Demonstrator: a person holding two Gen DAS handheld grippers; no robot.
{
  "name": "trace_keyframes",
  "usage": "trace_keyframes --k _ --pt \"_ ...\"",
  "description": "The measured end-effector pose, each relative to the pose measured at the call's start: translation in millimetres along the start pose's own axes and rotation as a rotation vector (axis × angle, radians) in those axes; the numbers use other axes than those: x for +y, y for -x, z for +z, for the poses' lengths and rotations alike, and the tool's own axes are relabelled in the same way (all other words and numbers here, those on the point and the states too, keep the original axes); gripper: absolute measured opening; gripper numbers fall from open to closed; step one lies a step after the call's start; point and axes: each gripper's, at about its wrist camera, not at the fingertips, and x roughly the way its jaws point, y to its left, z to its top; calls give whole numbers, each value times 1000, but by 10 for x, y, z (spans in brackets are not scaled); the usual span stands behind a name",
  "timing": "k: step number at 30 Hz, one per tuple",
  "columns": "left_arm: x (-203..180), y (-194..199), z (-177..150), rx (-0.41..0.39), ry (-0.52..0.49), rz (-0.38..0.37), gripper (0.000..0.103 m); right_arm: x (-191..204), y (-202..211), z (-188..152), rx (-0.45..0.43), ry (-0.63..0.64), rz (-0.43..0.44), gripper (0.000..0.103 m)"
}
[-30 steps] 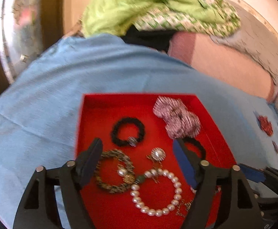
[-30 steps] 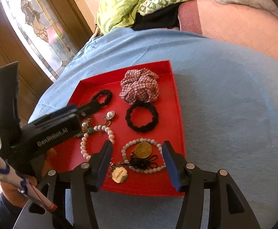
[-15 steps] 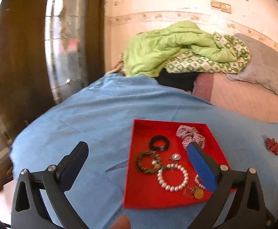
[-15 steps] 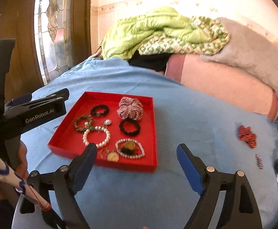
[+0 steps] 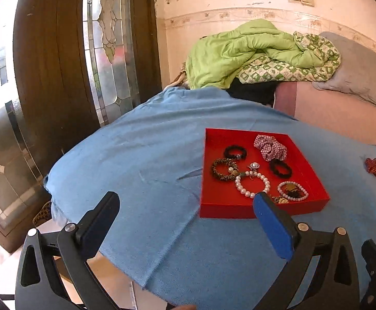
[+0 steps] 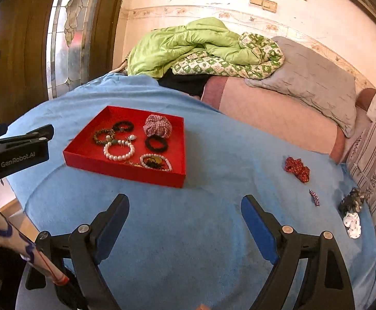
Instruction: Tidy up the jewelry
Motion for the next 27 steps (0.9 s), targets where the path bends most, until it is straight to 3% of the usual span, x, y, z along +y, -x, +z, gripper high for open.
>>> trace_keyframes --k 27 --pt "-185 -171 24 41 -56 -15 103 -57 -62 -55 15 -5 29 91"
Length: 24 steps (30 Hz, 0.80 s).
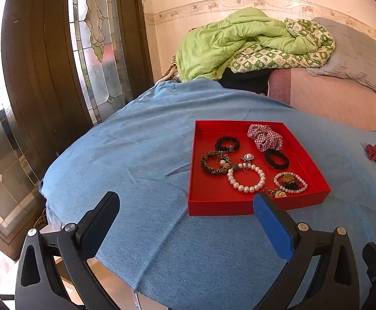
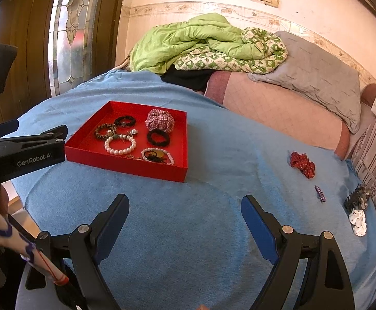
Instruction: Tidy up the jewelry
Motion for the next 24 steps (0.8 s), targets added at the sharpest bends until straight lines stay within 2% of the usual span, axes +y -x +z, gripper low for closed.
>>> trace_keyframes --k 24 --pt "5 -2 -21 3 -5 1 103 65 -28 -48 16 18 -1 91"
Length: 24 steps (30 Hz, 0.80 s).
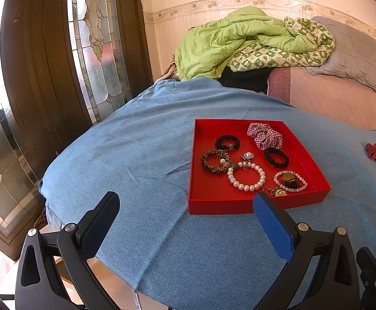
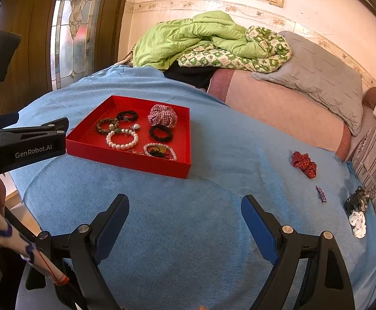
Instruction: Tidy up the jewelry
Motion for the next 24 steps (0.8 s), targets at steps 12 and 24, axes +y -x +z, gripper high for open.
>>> trace_keyframes --k 12,24 --pt "5 0 -6 0 -1 -2 103 7 -17 -5 3 2 1 91" --pt "0 -10 -26 3 -1 -7 103 13 -34 -20 7 3 0 91"
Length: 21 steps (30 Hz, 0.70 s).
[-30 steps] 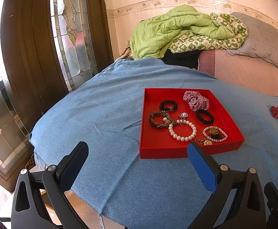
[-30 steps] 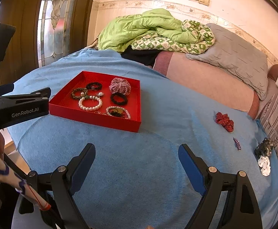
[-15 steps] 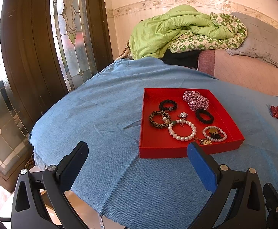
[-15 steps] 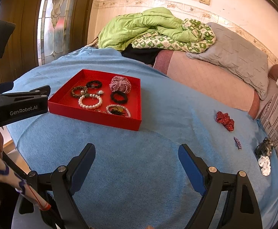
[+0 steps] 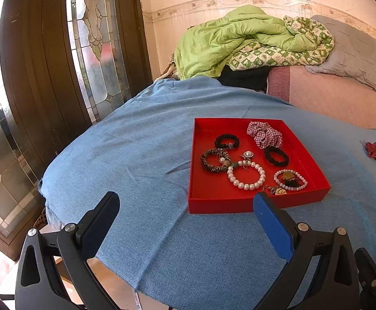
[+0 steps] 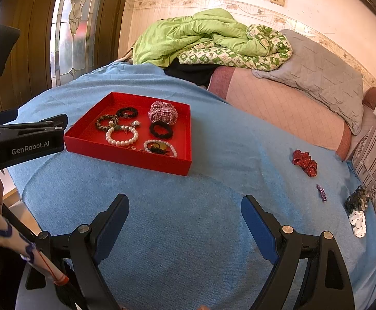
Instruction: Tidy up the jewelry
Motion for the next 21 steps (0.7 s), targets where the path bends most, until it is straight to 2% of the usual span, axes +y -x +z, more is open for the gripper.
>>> trace_keyframes --k 21 --pt "14 -10 -7 5 1 0 103 -7 -39 -46 12 6 5 91"
